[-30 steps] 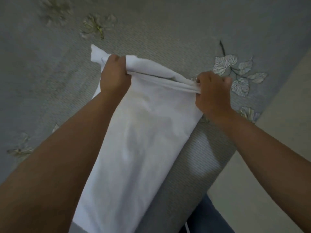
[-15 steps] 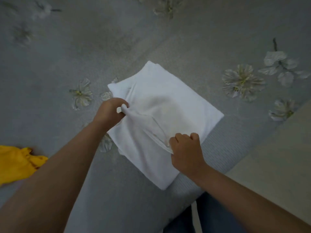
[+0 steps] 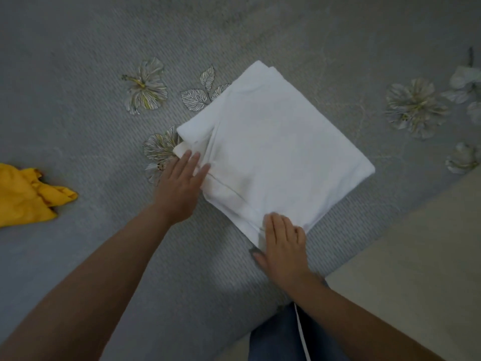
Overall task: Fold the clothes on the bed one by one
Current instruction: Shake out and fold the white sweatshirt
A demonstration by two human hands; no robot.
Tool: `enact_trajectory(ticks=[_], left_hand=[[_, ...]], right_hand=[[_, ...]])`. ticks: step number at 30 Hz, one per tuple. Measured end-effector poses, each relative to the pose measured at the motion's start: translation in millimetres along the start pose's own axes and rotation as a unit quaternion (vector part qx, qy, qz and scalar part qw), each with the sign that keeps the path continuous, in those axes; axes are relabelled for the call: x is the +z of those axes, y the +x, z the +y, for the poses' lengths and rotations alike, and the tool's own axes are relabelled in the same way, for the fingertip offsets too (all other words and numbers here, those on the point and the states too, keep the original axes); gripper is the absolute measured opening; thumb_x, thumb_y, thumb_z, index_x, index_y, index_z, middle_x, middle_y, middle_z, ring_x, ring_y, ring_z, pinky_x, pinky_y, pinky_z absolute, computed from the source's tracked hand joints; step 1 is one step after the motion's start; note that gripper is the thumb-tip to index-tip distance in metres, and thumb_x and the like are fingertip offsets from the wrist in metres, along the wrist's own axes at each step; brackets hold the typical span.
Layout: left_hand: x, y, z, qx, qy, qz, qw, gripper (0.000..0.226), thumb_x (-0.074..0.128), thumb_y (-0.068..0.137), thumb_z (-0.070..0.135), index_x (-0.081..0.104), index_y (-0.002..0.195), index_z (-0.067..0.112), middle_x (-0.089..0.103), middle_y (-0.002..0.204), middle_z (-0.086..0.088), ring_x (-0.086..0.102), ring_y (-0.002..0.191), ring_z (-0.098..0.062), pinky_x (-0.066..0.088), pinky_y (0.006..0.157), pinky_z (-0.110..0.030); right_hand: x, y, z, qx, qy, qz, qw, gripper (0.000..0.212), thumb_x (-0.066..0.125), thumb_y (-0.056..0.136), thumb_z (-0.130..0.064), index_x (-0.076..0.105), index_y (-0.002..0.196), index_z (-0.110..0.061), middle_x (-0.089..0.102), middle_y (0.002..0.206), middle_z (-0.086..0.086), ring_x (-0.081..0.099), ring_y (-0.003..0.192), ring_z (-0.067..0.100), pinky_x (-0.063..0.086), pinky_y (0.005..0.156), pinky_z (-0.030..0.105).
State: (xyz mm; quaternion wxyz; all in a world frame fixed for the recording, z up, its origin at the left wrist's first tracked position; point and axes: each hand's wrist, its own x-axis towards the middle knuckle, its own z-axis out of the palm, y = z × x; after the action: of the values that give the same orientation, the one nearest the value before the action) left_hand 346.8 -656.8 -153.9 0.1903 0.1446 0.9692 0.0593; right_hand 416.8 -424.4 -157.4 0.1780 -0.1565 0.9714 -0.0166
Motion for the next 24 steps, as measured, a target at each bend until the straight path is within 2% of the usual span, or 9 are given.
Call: enact_trajectory(ticks=[3,5,9,12,15,17,18,20,24], left_hand=[[6.1,6.6,15.3,0.169,0.113,0.001,0.979,0.081,0.086,0.040,0.025,0.063,0.113,-0.002,0.060,0.120,-0.021,0.058,0.110,-0.037,0.048,0.085,-0.052],[11.0,14.3,24.2,0.177,0.129,0.002,0.976,0.059,0.068,0.063,0.024,0.061,0.118,0.004,0.059,0.125,-0.014,0.055,0.116,-0.030,0.047,0.092,-0.042],[35.4,36.7,16.6,0.148,0.153,-0.056,0.975,0.061,0.013,0.088,0.014,-0.004,0.145,0.004,-0.006,0.155,-0.014,-0.007,0.142,-0.029,-0.008,0.115,-0.035],[44.2,44.5,11.5,0.150,0.137,-0.077,0.976,0.067,-0.005,0.079,0.017,-0.013,0.144,0.006,-0.016,0.154,-0.011,-0.014,0.142,-0.027,-0.012,0.113,-0.034],[42.3,46.4,14.5,0.156,0.136,0.013,0.978,0.062,0.007,0.085,0.012,0.026,0.142,0.001,0.023,0.150,-0.017,0.025,0.138,-0.028,0.021,0.113,-0.036],[34.6,48.6,23.5,0.177,0.116,0.110,0.971,0.051,0.027,0.076,0.008,0.067,0.107,0.002,0.066,0.112,-0.013,0.065,0.102,-0.023,0.053,0.081,-0.031],[32.0,50.1,26.7,0.183,0.098,0.134,0.969,0.047,0.031,0.071,0.007,0.073,0.093,0.002,0.072,0.096,-0.012,0.071,0.085,-0.021,0.057,0.066,-0.029],[19.5,52.6,32.3,0.180,0.080,0.156,0.968,0.040,0.036,0.069,0.003,0.074,0.080,0.000,0.073,0.080,-0.013,0.071,0.068,-0.023,0.056,0.052,-0.027],[-16.8,49.7,45.5,0.162,0.092,0.160,0.969,0.041,0.035,0.069,0.002,0.071,0.084,-0.008,0.071,0.083,-0.022,0.070,0.072,-0.032,0.056,0.053,-0.038]], right_hand=[[2.7,4.1,-9.6,0.042,-0.047,-0.048,0.997,0.112,0.081,0.038,-0.063,0.049,0.129,-0.005,0.047,0.135,0.013,0.052,0.120,0.031,0.038,0.097,0.054],[4.0,11.6,-15.5,0.058,-0.057,-0.060,0.995,0.108,0.075,0.055,-0.061,0.025,0.138,-0.013,0.018,0.146,0.012,0.031,0.134,0.036,0.015,0.104,0.058],[9.7,28.7,-10.4,0.056,-0.115,-0.092,0.988,0.111,0.065,0.066,-0.065,0.005,0.141,-0.010,0.003,0.148,0.026,0.017,0.137,0.041,0.003,0.105,0.061],[8.0,34.0,-10.9,0.073,-0.127,-0.109,0.983,0.106,0.079,0.043,-0.062,0.050,0.128,-0.005,0.048,0.132,0.026,0.049,0.120,0.040,0.037,0.094,0.059],[4.6,41.9,-13.9,0.076,-0.108,-0.138,0.982,0.095,0.083,0.043,-0.053,0.059,0.121,-0.004,0.053,0.128,0.023,0.053,0.116,0.040,0.042,0.092,0.056],[5.1,49.8,-10.7,0.068,-0.082,-0.153,0.982,0.082,0.061,0.082,-0.035,0.020,0.143,0.003,0.010,0.149,0.028,0.018,0.137,0.045,0.010,0.110,0.056],[3.8,54.8,-7.2,0.060,-0.065,-0.167,0.982,0.071,0.043,0.093,-0.022,0.001,0.145,0.002,-0.007,0.151,0.026,0.001,0.140,0.044,-0.004,0.112,0.052],[-5.1,64.3,3.0,0.072,-0.033,-0.167,0.983,0.061,0.028,0.097,-0.010,-0.008,0.144,0.000,-0.010,0.153,0.023,-0.005,0.141,0.039,-0.005,0.114,0.044],[-50.1,65.3,19.8,0.068,0.008,-0.140,0.988,0.064,0.038,0.094,-0.005,-0.001,0.144,0.002,0.005,0.154,0.021,0.007,0.143,0.032,0.008,0.116,0.035]])
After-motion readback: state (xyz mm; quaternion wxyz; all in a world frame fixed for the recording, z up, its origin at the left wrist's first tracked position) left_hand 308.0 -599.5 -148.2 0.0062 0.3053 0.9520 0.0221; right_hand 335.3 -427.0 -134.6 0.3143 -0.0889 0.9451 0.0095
